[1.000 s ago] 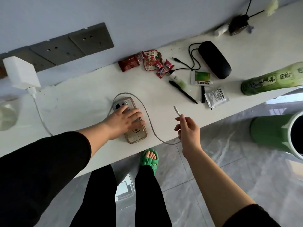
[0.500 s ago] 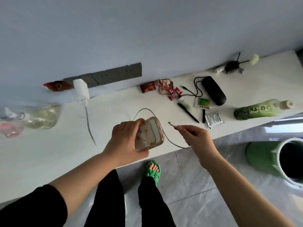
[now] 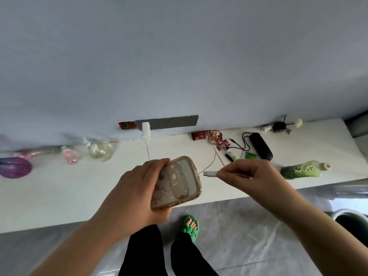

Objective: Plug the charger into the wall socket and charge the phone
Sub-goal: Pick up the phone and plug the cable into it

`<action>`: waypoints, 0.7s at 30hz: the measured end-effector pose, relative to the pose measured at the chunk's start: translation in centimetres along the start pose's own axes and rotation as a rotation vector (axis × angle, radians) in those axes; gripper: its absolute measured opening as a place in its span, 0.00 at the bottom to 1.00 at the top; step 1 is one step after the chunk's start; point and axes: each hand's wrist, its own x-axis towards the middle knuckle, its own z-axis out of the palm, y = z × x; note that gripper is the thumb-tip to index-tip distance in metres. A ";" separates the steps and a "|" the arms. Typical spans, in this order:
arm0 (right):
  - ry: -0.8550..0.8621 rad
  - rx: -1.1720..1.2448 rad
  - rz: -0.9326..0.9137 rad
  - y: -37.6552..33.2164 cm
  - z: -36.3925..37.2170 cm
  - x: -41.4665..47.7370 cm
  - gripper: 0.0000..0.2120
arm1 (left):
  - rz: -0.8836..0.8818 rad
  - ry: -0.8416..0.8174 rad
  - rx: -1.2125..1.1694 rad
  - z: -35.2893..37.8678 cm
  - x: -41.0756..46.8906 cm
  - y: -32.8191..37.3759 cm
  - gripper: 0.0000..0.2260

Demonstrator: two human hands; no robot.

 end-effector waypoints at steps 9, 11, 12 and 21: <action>-0.063 -0.087 -0.105 -2.8 0.3 -1.7 0.05 | 0.038 0.028 0.111 -2.1 -2.5 1.0 0.39; -0.065 -0.093 -0.112 -3.0 0.4 -1.8 0.05 | 0.047 0.016 0.147 -2.4 -2.8 1.2 0.40; -0.069 -0.094 -0.115 -3.1 0.4 -1.9 0.05 | 0.053 0.015 0.168 -2.4 -2.9 1.2 0.40; -0.093 -0.121 -0.124 -3.1 0.8 -2.2 0.02 | 0.046 0.012 0.194 -2.5 -3.8 1.5 0.39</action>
